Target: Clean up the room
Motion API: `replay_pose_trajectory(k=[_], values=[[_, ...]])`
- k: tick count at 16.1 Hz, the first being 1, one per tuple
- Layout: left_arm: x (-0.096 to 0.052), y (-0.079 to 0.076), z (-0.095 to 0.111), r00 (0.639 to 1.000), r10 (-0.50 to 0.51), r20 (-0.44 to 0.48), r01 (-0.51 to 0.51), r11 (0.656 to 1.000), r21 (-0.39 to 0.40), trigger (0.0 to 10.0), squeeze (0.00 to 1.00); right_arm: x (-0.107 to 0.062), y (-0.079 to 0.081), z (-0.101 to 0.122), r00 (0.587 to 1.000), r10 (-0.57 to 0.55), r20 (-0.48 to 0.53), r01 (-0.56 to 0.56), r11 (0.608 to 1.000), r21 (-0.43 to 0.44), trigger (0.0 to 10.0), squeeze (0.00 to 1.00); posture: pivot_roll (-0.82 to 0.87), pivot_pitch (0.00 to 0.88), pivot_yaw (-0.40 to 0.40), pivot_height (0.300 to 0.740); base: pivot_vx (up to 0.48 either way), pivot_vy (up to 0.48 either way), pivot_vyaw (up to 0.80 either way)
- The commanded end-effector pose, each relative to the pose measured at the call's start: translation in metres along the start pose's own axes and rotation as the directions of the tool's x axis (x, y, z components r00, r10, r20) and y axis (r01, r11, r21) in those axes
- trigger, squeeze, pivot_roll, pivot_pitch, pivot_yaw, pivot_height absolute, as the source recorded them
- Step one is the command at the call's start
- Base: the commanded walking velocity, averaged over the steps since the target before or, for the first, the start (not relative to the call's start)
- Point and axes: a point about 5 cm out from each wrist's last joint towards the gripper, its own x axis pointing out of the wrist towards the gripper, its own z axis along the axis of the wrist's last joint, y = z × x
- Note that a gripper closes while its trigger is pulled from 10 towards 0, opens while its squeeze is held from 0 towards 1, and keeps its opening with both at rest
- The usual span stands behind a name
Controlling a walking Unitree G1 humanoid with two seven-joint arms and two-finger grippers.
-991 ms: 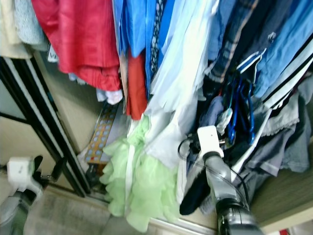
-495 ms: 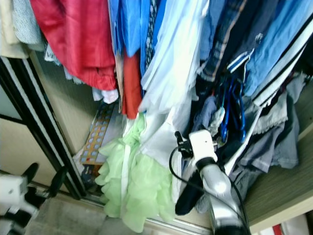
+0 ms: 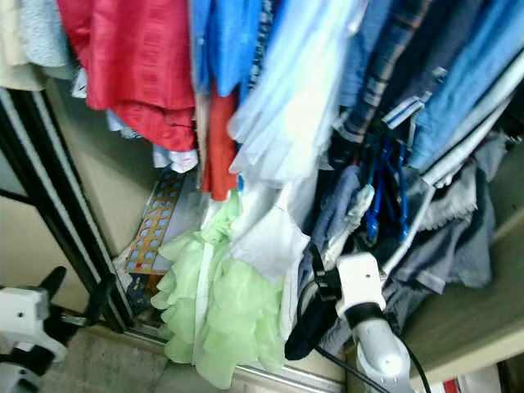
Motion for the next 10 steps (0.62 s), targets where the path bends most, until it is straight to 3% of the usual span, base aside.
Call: replay_pose_trajectory(k=[1, 4, 10], values=[[0.000, -0.007, -0.005, 1.000, -0.002, -0.024, 0.003, 1.000, 0.015, 10.0, 0.00, 0.001, -0.008, 0.007, 0.999, -0.034, 0.022, 0.034, 0.999, -0.025, 10.0, 0.00, 0.04, 0.000, -0.096, 0.740, 0.000, 0.000, 0.00], [0.003, -0.015, -0.004, 1.000, -0.009, -0.028, 0.009, 1.000, 0.020, 10.0, 0.00, -0.003, -0.010, 0.012, 0.998, -0.058, 0.025, 0.059, 0.998, -0.035, 10.0, 0.00, 0.01, 0.001, -0.069, 0.740, 0.000, 0.000, 0.00], [0.014, -0.014, -0.001, 1.000, 0.022, -0.019, -0.021, 0.999, 0.042, 10.0, 0.00, 0.004, -0.003, 0.018, 0.999, -0.030, 0.030, 0.030, 0.999, -0.025, 10.0, 0.00, 0.01, 0.001, -0.068, 0.740, 0.000, 0.000, 0.00]])
